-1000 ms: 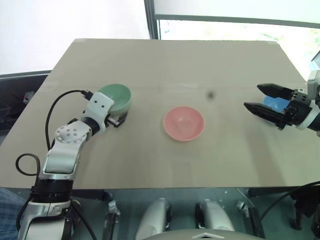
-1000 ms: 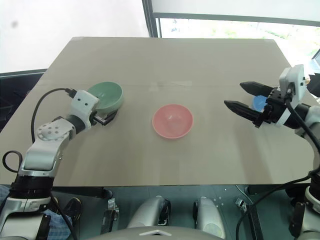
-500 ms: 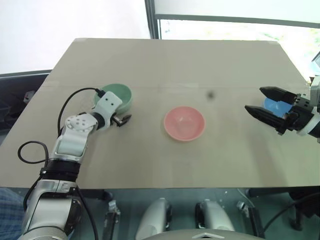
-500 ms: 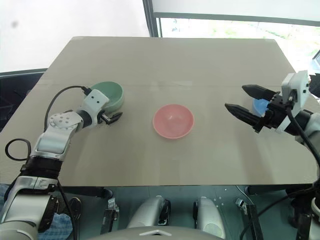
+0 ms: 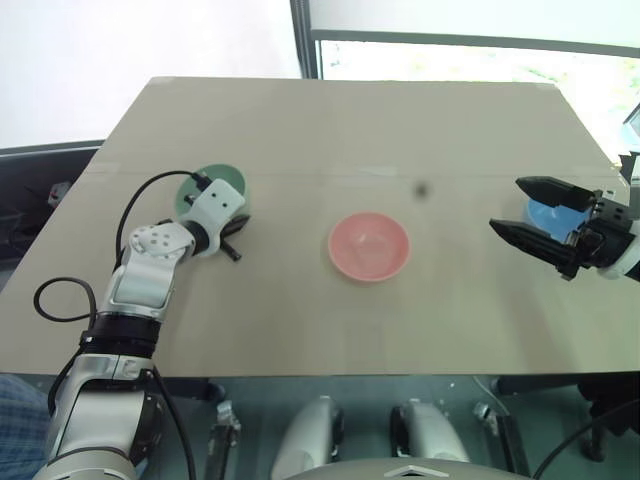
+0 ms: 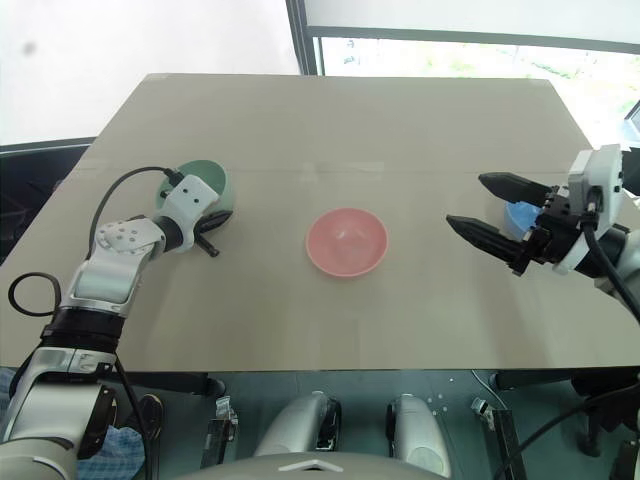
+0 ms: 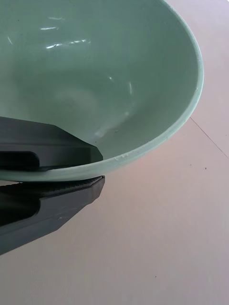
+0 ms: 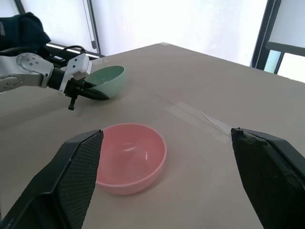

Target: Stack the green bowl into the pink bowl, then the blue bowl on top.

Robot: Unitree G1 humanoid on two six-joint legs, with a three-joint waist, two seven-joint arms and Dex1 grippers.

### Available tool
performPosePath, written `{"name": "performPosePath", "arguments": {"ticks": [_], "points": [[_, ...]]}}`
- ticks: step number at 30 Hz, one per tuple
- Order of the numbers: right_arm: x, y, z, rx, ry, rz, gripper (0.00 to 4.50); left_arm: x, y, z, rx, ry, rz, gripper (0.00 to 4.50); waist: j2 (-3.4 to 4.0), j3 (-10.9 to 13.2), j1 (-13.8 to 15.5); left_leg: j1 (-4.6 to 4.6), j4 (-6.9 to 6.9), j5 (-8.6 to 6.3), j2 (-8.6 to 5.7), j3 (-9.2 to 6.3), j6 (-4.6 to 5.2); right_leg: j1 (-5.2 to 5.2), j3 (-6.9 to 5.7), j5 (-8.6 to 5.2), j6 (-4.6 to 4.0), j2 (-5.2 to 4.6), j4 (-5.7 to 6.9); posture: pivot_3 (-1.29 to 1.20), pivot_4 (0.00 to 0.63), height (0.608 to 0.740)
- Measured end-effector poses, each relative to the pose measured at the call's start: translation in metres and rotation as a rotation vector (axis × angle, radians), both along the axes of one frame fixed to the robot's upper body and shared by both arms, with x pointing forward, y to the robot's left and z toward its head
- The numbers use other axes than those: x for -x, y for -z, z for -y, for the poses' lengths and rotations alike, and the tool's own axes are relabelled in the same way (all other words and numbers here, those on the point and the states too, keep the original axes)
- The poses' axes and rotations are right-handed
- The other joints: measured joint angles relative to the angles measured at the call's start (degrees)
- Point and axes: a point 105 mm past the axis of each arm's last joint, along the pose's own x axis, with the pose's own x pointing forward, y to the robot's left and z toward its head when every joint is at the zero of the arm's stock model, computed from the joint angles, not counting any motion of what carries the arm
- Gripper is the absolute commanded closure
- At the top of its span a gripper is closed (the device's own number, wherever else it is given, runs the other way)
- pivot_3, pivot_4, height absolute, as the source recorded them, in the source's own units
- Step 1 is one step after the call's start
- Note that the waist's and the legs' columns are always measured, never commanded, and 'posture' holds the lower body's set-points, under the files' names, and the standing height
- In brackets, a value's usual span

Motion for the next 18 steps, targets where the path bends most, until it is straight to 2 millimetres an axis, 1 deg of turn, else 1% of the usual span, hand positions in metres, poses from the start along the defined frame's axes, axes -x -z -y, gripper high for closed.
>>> {"name": "performPosePath", "arguments": {"ticks": [7,10,11,12,13,15,16,17,18], "points": [[0.001,-0.003,0.0,0.0,-0.008,0.017,0.0,0.001,0.0,0.001,-0.001,0.013,-0.004,4.46,0.0,0.0,0.01,0.0,0.02,0.0,0.0,0.0,0.0,0.0,0.0,0.0,0.0,0.0,0.01,0.0,0.15,0.74],[0.001,-0.003,0.0,0.002,-0.011,0.015,0.0,0.002,-0.003,0.009,0.006,0.074,0.005,4.46,-0.01,0.0,0.09,-0.02,0.03,0.01,0.0,0.0,-0.01,0.0,0.0,0.0,0.0,0.0,0.01,0.0,0.15,0.74],[0.001,-0.003,0.001,0.002,-0.011,0.016,0.0,0.004,-0.008,0.021,0.024,0.162,0.018,4.46,-0.03,0.01,0.17,-0.04,0.05,0.02,0.0,0.0,-0.03,0.0,-0.01,0.0,0.0,0.0,0.01,0.0,0.15,0.74],[0.0,-0.003,0.001,0.001,-0.01,0.016,0.0,0.004,-0.01,0.025,0.029,0.189,0.025,4.46,-0.04,0.02,0.22,-0.05,0.07,0.03,0.0,0.0,-0.05,0.0,-0.01,0.0,0.0,0.0,0.0,0.0,0.15,0.74],[0.0,-0.003,0.001,0.0,-0.012,0.016,0.0,0.008,-0.019,0.04,0.029,0.298,0.048,4.46,-0.05,0.02,0.25,-0.07,0.12,0.03,0.0,0.0,-0.06,0.0,-0.02,0.0,0.0,0.0,0.0,0.0,0.15,0.74],[0.0,-0.003,0.0,-0.001,-0.017,0.02,0.0,0.014,-0.032,0.062,0.014,0.449,0.082,4.46,-0.05,0.02,0.17,-0.08,0.14,0.06,-0.01,0.01,-0.1,0.0,-0.01,0.0,0.0,-0.02,-0.02,0.0,0.15,0.74],[0.0,-0.003,0.0,-0.002,-0.02,0.019,0.0,0.016,-0.037,0.071,0.011,0.503,0.092,4.46,-0.04,0.02,0.15,-0.08,0.14,0.05,-0.01,0.01,-0.09,0.01,-0.01,0.0,0.0,-0.02,-0.02,0.0,0.15,0.74],[-0.001,-0.002,-0.001,-0.001,-0.024,0.018,0.0,0.016,-0.046,0.084,0.026,0.567,0.117,4.46,-0.05,0.02,0.14,-0.08,0.16,0.05,-0.01,0.01,-0.09,0.01,-0.02,0.0,0.0,-0.02,-0.02,0.0,0.15,0.74],[-0.001,-0.002,-0.002,-0.001,-0.026,0.018,0.0,0.017,-0.052,0.091,0.036,0.599,0.133,4.46,-0.05,0.02,0.15,-0.1,0.17,0.05,-0.01,0.01,-0.08,0.0,-0.02,0.0,0.0,-0.01,-0.01,0.0,0.15,0.74]]}}
